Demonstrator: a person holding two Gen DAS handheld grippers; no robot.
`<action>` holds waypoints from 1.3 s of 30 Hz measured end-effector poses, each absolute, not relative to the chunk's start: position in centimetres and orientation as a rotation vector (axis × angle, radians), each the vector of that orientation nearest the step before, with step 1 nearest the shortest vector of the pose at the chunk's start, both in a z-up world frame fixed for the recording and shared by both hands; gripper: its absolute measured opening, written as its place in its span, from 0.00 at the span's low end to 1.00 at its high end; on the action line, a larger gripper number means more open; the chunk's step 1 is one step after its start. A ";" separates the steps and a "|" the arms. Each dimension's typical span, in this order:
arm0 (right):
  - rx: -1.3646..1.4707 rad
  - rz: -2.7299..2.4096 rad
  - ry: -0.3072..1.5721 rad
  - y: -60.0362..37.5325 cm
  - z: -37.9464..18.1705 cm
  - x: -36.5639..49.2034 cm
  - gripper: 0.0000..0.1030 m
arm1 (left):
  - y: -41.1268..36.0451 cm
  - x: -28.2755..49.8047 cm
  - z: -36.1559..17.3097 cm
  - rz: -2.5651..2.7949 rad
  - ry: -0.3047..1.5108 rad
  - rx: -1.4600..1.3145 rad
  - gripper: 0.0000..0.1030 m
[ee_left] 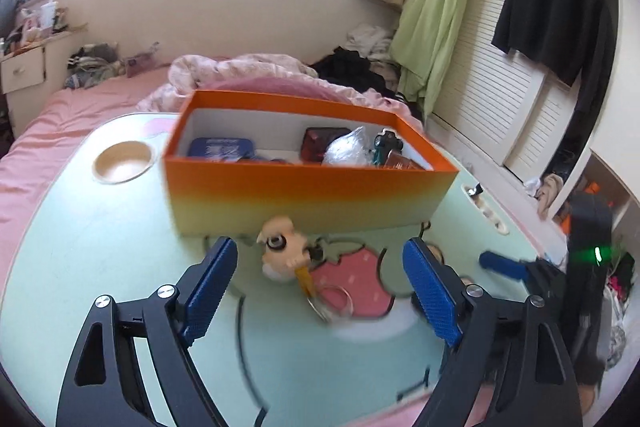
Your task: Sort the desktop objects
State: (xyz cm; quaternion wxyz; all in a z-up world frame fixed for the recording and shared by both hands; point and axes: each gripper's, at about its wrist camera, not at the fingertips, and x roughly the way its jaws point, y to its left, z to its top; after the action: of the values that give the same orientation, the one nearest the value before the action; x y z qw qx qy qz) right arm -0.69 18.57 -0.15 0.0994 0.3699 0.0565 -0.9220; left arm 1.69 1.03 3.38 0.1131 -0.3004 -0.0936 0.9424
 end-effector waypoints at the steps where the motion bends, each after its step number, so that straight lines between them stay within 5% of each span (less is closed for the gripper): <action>1: 1.094 -2.727 0.167 18.6 -0.2 -0.6 1.00 | 0.9 2.0 3.0 2.769 -0.263 -0.927 0.82; 4: 1.093 -2.727 0.167 18.5 -0.2 -0.7 1.00 | 1.0 1.0 1.1 2.741 -0.213 -1.112 0.83; 6: 1.092 -2.728 0.174 18.5 -0.1 -0.6 1.00 | 2.1 0.7 0.3 2.793 -0.070 -1.108 1.00; 7: 1.093 -2.735 0.175 18.5 -0.1 -0.7 1.00 | 2.6 0.5 -0.3 2.826 0.031 -1.106 1.00; 39: 1.094 -2.720 0.184 18.6 0.0 -0.7 1.00 | 2.5 0.1 -0.8 2.815 0.033 -1.087 1.00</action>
State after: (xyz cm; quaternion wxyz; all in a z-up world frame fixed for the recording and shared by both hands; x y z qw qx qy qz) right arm -0.74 18.59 -0.02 0.1019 0.3706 0.0622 -0.9211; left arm 0.12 2.52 -0.81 0.0618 -0.3595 0.0108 0.9310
